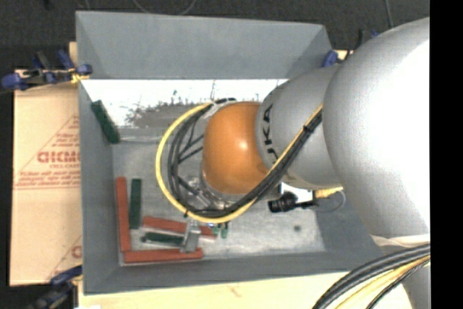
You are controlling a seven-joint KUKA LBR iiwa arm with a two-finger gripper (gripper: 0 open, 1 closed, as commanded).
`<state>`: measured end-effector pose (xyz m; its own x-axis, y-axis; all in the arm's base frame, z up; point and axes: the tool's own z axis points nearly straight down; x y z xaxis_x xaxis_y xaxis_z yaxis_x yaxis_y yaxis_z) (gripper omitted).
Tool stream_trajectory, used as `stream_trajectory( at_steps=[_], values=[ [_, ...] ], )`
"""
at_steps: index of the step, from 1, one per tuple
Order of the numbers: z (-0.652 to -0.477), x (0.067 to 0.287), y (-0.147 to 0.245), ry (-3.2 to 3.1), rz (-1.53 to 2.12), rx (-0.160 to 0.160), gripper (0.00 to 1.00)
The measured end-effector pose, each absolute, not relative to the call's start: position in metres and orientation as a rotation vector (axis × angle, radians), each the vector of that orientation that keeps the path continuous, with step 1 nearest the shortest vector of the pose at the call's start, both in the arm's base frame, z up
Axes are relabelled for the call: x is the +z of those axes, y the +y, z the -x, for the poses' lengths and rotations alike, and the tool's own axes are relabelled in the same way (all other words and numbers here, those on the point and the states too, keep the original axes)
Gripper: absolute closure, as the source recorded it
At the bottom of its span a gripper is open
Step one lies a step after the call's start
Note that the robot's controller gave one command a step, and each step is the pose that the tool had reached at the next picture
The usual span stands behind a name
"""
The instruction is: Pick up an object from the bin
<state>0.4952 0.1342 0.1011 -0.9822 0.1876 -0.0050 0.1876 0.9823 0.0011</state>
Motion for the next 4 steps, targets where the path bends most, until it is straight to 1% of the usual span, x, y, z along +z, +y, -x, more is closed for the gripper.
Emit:
stream_trajectory(
  at_steps=[1,2,3,4],
  values=[
    [-0.475,0.105,0.169,3.058,-0.724,0.002,0.00],
    [-0.475,0.070,0.170,2.940,-1.117,0.000,0.00],
    [-0.475,0.070,0.170,2.939,-1.118,0.001,0.00],
    [-0.479,0.074,0.171,2.928,-1.115,0.011,1.00]
  ],
)
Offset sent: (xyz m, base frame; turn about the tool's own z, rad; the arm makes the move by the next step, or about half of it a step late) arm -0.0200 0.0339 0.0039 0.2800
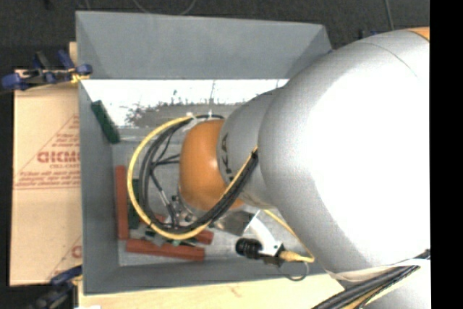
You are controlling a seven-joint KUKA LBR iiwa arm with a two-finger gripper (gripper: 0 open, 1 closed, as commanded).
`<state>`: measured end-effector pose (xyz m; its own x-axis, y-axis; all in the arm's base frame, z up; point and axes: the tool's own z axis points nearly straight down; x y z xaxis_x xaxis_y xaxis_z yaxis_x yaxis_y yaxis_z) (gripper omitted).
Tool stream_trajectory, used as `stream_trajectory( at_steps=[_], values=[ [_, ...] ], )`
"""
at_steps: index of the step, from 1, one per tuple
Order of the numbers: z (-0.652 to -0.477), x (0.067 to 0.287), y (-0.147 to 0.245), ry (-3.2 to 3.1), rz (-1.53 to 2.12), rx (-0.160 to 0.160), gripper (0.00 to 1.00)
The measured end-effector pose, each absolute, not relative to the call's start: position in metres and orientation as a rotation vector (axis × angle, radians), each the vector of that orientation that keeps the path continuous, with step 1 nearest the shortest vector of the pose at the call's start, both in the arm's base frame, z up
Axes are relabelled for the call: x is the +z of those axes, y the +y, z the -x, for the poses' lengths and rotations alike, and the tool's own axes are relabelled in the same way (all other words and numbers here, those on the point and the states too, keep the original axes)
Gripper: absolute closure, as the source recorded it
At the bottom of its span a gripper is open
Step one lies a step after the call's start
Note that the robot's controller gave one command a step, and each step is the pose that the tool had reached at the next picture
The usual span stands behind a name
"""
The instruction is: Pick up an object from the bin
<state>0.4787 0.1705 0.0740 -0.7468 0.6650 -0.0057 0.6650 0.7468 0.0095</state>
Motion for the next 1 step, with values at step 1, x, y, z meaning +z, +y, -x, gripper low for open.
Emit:
stream_trajectory(
  at_steps=[1],
  values=[
    [-0.4814,0.0784,0.1701,2.930,-1.117,0.007,1.00]
  ],
)
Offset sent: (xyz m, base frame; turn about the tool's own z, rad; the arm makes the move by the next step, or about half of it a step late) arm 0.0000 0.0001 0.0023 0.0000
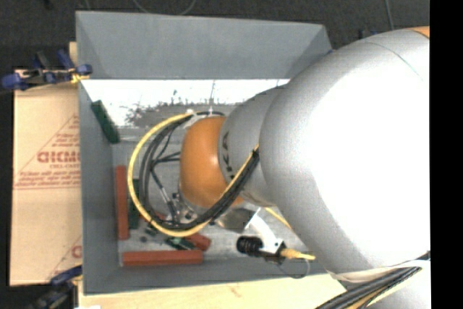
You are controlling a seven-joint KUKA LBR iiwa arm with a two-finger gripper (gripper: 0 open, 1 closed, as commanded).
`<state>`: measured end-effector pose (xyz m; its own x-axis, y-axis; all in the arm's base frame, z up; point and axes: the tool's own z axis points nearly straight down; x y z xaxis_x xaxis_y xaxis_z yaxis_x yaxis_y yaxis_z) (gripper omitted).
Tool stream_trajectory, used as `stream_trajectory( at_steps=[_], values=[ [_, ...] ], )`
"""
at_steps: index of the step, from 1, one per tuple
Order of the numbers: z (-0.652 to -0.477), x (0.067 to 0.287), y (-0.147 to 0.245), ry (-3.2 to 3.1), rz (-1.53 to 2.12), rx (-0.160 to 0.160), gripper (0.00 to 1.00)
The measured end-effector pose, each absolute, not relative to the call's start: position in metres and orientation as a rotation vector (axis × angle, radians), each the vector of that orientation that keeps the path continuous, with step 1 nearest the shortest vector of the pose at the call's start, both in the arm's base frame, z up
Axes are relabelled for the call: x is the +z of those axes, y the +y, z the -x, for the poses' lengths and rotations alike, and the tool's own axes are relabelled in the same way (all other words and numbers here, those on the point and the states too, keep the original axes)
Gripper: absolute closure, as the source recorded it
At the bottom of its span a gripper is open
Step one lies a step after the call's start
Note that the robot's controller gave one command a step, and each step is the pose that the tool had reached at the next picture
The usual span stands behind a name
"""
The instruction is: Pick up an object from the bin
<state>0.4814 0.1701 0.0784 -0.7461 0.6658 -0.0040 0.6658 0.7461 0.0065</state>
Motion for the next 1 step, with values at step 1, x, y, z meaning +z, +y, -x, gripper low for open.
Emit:
stream_trajectory(
  at_steps=[1],
  values=[
    [-0.4835,0.1769,0.1698,2.932,-1.110,0.008,1.00]
  ],
)
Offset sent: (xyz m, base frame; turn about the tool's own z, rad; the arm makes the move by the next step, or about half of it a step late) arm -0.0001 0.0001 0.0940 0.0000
